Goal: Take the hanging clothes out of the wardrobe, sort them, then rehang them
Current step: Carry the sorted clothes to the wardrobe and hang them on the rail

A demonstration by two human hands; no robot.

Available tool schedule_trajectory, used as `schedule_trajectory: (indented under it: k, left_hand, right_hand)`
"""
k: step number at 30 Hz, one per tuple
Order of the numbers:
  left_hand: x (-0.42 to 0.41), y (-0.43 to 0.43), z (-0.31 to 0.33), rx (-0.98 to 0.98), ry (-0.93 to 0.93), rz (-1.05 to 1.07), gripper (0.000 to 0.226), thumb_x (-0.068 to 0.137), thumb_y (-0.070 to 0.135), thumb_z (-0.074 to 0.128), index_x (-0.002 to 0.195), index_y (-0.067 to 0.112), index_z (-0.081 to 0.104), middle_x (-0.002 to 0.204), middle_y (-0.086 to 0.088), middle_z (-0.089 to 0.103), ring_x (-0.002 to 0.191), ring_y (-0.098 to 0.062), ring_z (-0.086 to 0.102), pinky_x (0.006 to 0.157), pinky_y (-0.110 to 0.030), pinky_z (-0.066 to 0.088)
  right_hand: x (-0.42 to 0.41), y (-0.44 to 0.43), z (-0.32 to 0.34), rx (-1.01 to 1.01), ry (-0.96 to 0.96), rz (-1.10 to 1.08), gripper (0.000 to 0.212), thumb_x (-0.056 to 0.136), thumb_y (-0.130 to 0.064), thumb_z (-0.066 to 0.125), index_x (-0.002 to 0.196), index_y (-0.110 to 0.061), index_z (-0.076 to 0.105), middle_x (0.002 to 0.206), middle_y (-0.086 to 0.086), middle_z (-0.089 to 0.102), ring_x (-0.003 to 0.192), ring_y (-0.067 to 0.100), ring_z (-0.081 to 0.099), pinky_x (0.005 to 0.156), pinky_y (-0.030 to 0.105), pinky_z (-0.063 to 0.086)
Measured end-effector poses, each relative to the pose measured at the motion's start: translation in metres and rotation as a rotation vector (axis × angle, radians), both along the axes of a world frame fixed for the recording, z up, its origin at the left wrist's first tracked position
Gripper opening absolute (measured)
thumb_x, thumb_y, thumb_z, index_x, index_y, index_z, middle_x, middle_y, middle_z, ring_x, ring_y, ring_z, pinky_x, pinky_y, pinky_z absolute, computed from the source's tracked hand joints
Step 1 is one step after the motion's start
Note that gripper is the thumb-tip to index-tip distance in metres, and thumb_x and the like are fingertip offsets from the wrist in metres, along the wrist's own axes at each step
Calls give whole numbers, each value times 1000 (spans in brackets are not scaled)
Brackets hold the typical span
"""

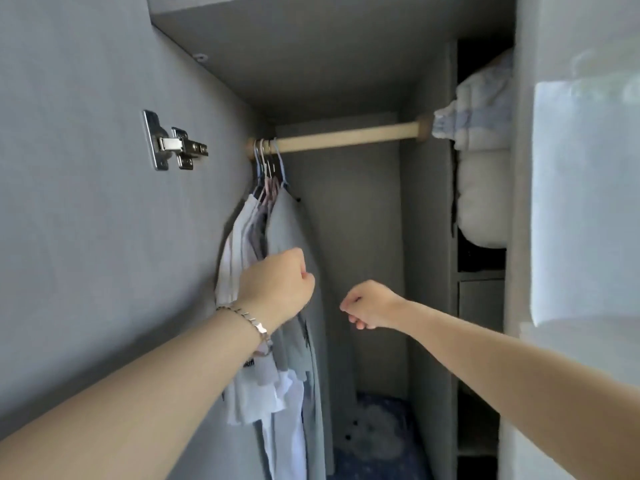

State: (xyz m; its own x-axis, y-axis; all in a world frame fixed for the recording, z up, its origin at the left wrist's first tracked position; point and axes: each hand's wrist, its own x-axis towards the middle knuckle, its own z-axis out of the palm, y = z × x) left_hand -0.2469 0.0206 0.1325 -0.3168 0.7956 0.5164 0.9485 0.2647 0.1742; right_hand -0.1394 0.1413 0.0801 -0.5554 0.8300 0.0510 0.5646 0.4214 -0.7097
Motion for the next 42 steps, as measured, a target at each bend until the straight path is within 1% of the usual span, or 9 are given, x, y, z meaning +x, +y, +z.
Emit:
schedule_trajectory:
  k: [6, 10, 19, 22, 26, 30, 35, 39, 42]
  left_hand:
    - [90, -23, -65, -330, 28, -317, 16, 92, 25, 44, 97, 18, 57, 101, 1, 63, 86, -22, 56, 68, -28, 37]
    - [173, -38, -104, -535, 91, -530, 23, 91, 21, 43, 105, 14, 60, 107, -2, 64, 90, -22, 57, 64, -26, 38]
    - [438, -118, -198, -693, 220, -1024, 20, 91, 21, 42, 100, 19, 60, 114, -6, 63, 106, -27, 58, 80, -28, 41]
    - [535, -163, -230, -734, 267, -1200, 20, 89, 20, 43, 96, 21, 62, 111, -4, 64, 104, -26, 59, 76, -25, 38]
    - [657, -236, -272, -830, 284, -1367, 20, 87, 17, 43, 94, 19, 61, 107, -4, 65, 95, -25, 59, 75, -26, 40]
    - [755, -309, -304, -898, 353, -1518, 15, 86, 17, 41, 85, 21, 55, 100, -2, 67, 91, -22, 61, 72, -25, 41]
    - [866, -390, -344, -969, 424, -1668, 16, 87, 17, 42, 91, 23, 56, 107, -4, 67, 100, -24, 62, 80, -28, 44]
    - [931, -436, -372, -942, 544, -1784, 24, 90, 18, 42, 104, 20, 61, 115, -3, 63, 107, -25, 58, 79, -26, 41]
    - [982, -460, -393, -931, 669, -1893, 19, 91, 20, 41, 99, 21, 59, 114, -3, 63, 107, -25, 57, 81, -27, 42]
  right_hand:
    - [107, -88, -58, -105, 29, -205, 21, 95, -17, 47, 96, -7, 65, 69, -3, 59, 56, 8, 54, 52, 16, 43]
    - [214, -141, -113, -197, -1, -427, 14, 93, -16, 49, 85, -12, 60, 66, -1, 58, 54, 11, 53, 45, 15, 39]
    - [499, -327, -210, -384, -130, -1026, 25, 93, -12, 46, 105, 0, 65, 63, -4, 55, 51, 7, 50, 44, 13, 39]
    - [585, -413, -236, -438, -144, -1223, 24, 90, -12, 47, 96, 0, 67, 61, -4, 56, 49, 11, 52, 45, 14, 40]
    - [680, -537, -273, -510, -184, -1443, 21, 89, -17, 47, 74, -11, 61, 67, 4, 62, 55, 17, 56, 60, 21, 48]
    - [749, -644, -290, -605, -276, -1602, 37, 89, -18, 46, 52, -16, 45, 62, 4, 55, 67, 18, 54, 62, 23, 39]
    - [824, -763, -306, -733, -178, -1832, 27, 91, -19, 47, 76, -5, 65, 71, 9, 62, 72, 20, 57, 67, 24, 40]
    - [861, -823, -335, -827, -73, -1980, 33, 92, -18, 46, 61, -11, 55, 68, 9, 62, 58, 17, 57, 59, 25, 41]
    - [886, -851, -359, -873, 66, -2121, 32, 91, -15, 45, 59, -12, 51, 74, 9, 62, 54, 13, 56, 53, 20, 40]
